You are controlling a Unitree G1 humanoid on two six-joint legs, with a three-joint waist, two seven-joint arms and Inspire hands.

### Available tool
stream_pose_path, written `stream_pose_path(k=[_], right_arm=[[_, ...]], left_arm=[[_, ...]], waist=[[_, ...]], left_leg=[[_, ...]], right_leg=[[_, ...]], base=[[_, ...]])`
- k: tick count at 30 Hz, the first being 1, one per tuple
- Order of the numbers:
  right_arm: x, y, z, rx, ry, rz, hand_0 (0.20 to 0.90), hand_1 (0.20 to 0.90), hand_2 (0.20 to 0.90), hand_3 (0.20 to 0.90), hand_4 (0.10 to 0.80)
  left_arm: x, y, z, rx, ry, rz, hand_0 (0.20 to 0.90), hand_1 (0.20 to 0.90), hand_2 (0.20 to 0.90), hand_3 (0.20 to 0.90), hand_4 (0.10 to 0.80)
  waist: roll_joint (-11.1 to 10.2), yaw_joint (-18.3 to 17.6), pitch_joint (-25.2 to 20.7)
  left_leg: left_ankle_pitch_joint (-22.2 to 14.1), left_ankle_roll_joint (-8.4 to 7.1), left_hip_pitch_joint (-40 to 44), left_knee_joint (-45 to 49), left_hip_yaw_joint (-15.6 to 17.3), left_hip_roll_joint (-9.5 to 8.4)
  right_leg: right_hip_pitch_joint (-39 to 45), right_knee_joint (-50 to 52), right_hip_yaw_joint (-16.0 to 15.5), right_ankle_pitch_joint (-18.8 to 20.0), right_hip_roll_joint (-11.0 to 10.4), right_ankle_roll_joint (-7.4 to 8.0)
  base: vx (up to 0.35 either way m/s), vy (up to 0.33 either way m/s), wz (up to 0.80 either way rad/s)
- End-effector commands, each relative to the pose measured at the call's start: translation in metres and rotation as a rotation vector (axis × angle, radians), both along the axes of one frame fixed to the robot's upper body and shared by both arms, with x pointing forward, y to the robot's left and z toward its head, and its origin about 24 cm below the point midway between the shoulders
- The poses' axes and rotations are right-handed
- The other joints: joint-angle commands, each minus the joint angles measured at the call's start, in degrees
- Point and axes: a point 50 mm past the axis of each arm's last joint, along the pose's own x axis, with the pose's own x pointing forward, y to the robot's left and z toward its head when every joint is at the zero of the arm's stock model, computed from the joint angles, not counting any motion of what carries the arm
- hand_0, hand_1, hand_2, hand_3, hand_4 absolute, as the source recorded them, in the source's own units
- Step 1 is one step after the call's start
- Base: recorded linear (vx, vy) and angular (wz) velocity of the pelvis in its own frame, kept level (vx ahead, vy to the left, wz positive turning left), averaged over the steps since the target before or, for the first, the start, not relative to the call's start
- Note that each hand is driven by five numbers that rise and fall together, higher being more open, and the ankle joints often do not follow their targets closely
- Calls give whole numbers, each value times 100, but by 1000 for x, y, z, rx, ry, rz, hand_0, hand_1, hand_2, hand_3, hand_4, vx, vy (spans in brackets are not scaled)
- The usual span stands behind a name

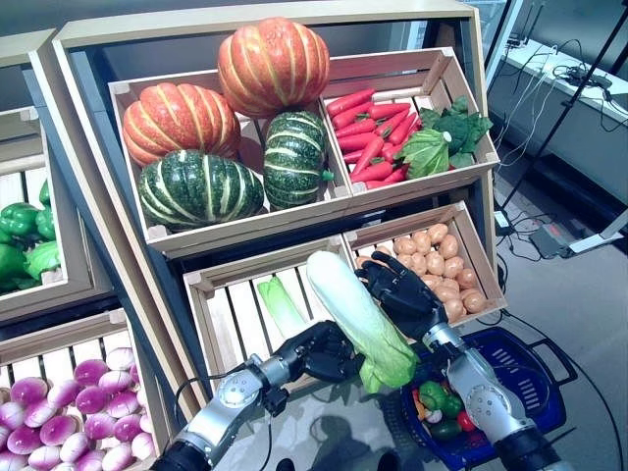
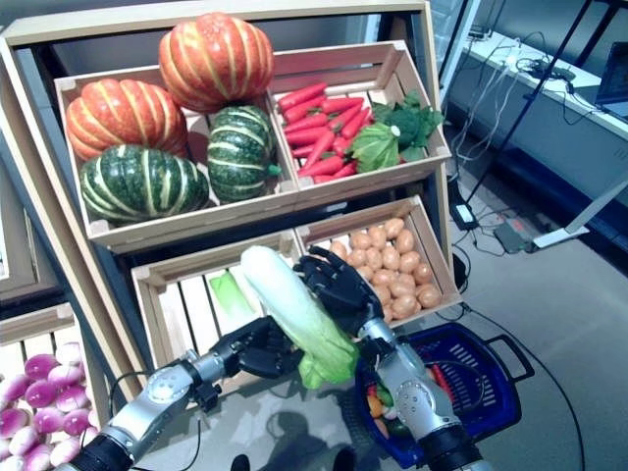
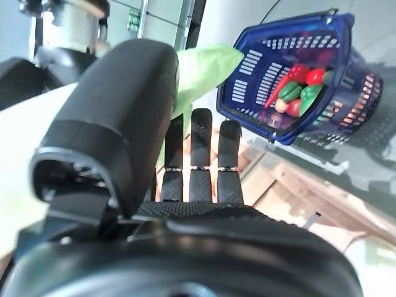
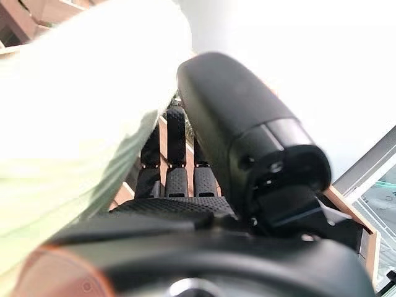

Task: Put vegetables into the basket

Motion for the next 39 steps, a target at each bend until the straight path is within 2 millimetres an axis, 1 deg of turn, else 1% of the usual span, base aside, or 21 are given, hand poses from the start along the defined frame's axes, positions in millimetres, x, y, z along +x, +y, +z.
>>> stream_pose_path(k=[1,11,18,19,21,25,33,34,35,36,39], right_arm=[[19,25,52,168,-252,107,300,300,300,300,400],[17,23,47,149,-234,111,300,300,300,300,400],[17,22,47,150,-232,93,300,300,300,300,400],[17,21,46,149,-229,87,300,300,300,300,400],[17,20,46,146,-225,81,300,300,300,300,400],[16,20,44,141,-216,68,300,300,300,300,400],[17,16,43,136,-196,42,300,300,300,300,400],[17,15,42,136,-192,34,533,533,533,533,555],[17,15,42,136,-190,30,707,707,707,707,671],[16,15,41,123,-188,23,900,900,900,900,800],[16,14,39,112,-177,10,900,900,900,900,800]], left_arm=[[38,-22,56,-116,-255,-67,300,300,300,300,400],[38,-15,57,-109,-283,-4,300,300,300,300,400],[46,-1,58,-143,-293,178,300,300,300,300,400],[47,4,56,-166,-279,232,300,300,300,300,400],[47,7,54,-176,-274,272,300,300,300,300,400],[46,12,51,-160,-281,323,300,300,300,300,400],[49,24,52,-134,-298,408,300,300,300,300,400],[50,25,52,-139,-296,424,300,300,300,300,400],[50,26,52,-140,-294,430,300,300,300,300,400],[50,27,52,-139,-294,445,300,300,300,300,400],[50,28,52,-146,-290,468,300,300,300,300,400]], waist=[[-173,-32,-230],[-158,-25,-208],[-176,18,-194],[-184,37,-198],[-192,54,-205],[-212,80,-215],[-221,105,-210],[-223,105,-208],[-224,105,-210],[-222,106,-209],[-223,108,-202]], left_leg=[[-354,81,4,9,-194,-140],[-339,66,-15,9,-208,-128],[-329,60,-17,9,-235,-124],[-333,61,-14,9,-253,-133],[-334,59,-14,9,-267,-136],[-333,54,-15,9,-290,-139],[-331,48,-1,9,-307,-142],[-330,50,-3,9,-316,-145],[-328,50,-5,9,-317,-147],[-330,52,-6,9,-324,-150],[-325,49,-8,9,-334,-153]], right_leg=[[268,13,141,-87,-355,339],[257,13,114,-83,-359,330],[273,13,69,-83,-371,318],[282,13,58,-86,-372,313],[291,13,39,-93,-375,306],[297,13,12,-90,-383,305],[326,13,-28,-104,-392,300],[323,13,-30,-101,-393,300],[321,13,-30,-100,-394,299],[320,13,-31,-101,-395,297],[320,13,-34,-98,-395,292]], base=[[2,-6,-3],[-2,-2,-1],[0,0,0],[0,0,0],[0,0,0],[7,1,3],[4,3,2],[0,0,0],[0,0,0],[0,0,0],[0,0,0]])
